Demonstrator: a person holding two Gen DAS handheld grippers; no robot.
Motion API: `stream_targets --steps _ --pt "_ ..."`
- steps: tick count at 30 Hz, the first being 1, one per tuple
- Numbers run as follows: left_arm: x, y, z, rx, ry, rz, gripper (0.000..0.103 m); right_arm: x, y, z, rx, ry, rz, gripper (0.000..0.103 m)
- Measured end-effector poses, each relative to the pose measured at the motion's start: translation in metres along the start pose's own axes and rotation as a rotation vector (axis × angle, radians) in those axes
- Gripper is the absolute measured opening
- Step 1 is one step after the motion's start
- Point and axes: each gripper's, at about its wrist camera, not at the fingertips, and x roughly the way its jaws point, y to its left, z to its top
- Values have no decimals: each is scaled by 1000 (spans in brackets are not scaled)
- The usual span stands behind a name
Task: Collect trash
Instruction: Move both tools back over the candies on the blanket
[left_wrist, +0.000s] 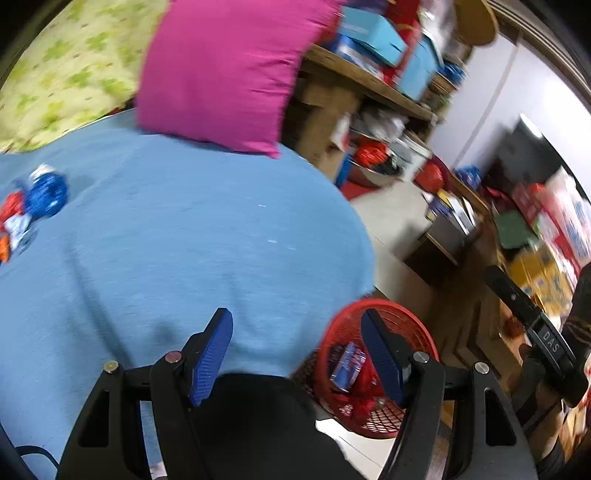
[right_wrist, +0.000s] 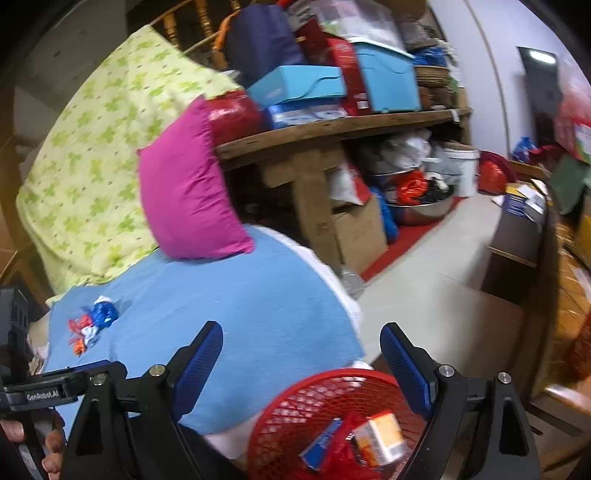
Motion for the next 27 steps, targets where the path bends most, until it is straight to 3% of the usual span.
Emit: stream_targets --steps 16,27 --pt "-54 155 -22 -260 -105 242 73 48 139 0 -201 73 228 89" --pt "-79 250 -33 -359 -153 396 72 87 234 -18 -365 155 345 89"
